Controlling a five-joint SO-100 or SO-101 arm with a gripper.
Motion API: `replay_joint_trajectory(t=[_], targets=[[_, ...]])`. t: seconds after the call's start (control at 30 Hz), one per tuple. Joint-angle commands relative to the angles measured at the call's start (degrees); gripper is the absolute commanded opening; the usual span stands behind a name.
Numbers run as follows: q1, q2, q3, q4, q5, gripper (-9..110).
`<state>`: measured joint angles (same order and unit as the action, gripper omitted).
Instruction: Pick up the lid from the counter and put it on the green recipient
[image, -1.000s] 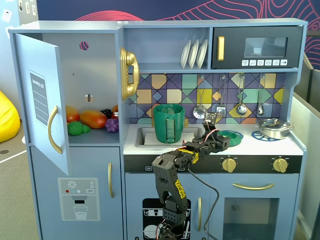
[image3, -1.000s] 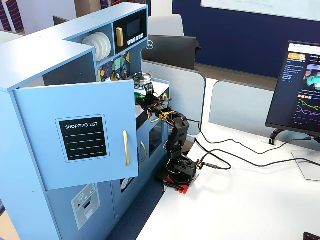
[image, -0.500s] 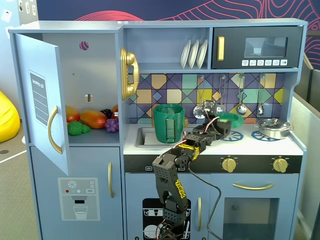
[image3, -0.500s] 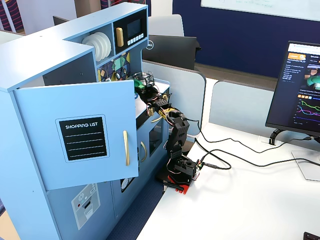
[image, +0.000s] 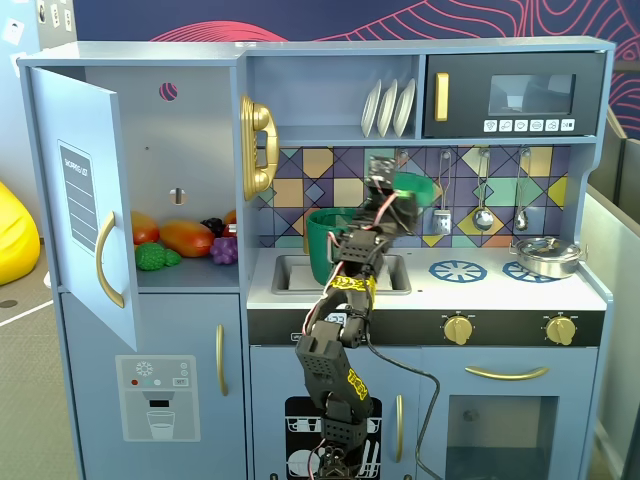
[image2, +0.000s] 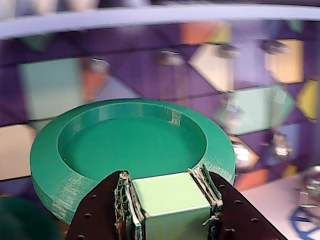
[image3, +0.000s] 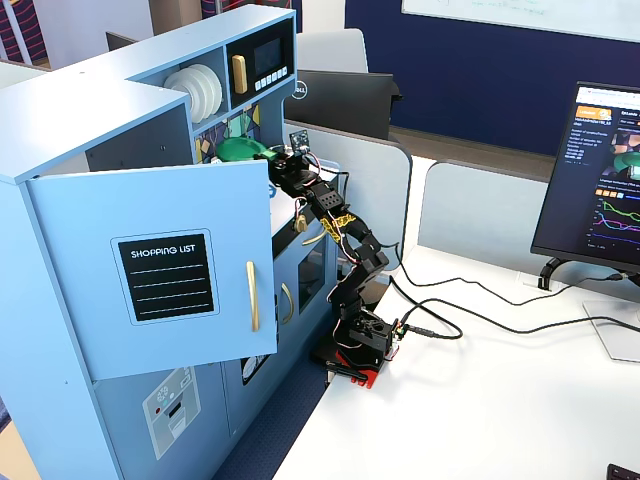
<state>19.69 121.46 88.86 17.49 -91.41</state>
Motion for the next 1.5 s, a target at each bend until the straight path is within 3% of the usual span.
replay_joint_trajectory(t=[0.0,0.63,1.47], targets=[[-5.36,3.52,-6.06,1.32,-0.62,0],[-16.52,1.05,-3.87,5.98,-6.94,0],[-15.56,-4.13,-0.35,3.43,-7.82,0]])
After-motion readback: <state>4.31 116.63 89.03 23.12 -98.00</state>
